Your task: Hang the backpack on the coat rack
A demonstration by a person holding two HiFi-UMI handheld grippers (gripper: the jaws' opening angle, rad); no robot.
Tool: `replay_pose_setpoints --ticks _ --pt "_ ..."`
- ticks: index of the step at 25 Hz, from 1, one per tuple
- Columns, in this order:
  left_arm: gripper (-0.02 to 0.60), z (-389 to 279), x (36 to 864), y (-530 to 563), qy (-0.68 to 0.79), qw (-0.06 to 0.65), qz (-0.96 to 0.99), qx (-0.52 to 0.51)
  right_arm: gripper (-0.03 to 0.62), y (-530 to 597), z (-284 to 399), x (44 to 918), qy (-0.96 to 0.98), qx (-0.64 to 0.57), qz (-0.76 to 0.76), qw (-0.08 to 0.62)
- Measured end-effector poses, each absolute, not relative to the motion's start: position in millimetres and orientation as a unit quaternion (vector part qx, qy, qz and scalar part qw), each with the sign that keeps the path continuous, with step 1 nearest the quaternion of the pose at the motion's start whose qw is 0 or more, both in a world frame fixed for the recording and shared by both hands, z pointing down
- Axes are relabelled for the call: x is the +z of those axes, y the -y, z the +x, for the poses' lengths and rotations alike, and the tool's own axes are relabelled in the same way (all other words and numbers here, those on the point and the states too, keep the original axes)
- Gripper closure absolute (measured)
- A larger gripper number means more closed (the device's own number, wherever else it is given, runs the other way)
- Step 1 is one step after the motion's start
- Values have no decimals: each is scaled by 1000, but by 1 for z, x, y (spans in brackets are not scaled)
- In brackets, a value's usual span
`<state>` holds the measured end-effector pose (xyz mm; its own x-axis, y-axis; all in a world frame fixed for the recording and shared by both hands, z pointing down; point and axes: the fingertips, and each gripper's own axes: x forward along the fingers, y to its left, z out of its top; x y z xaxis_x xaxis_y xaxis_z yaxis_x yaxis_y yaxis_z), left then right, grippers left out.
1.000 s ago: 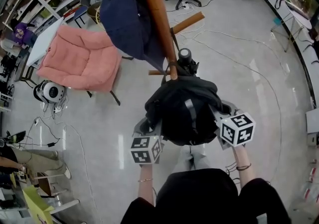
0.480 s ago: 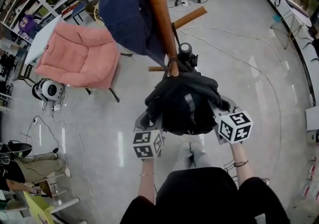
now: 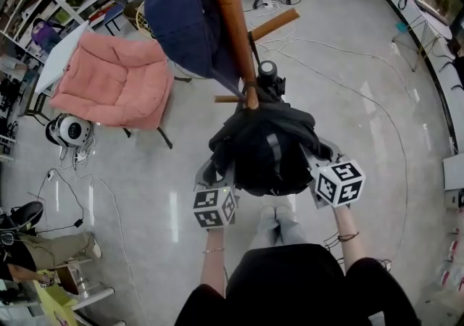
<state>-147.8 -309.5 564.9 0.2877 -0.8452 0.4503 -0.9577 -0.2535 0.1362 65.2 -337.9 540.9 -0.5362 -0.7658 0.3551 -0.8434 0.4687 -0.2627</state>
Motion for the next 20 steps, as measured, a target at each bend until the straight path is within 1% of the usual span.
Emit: replay_pose_setpoints --ticks 5,8,9,12,15,20 --pt "422 -146 566 308 584 200 774 138 521 335 66 543 846 220 476 94" --pt "409 -147 565 307 582 208 777 121 456 334 67 544 845 236 471 91" --pt "399 -147 564 306 581 211 778 119 447 334 68 543 846 240 469 87" --pt "350 -150 566 302 581 216 776 117 398 330 70 540 850 248 460 67" --pt "335 -155 566 299 585 217 772 118 382 323 70 536 858 237 452 66" --pt "334 -163 552 293 596 206 767 118 376 309 66 524 871 215 436 70"
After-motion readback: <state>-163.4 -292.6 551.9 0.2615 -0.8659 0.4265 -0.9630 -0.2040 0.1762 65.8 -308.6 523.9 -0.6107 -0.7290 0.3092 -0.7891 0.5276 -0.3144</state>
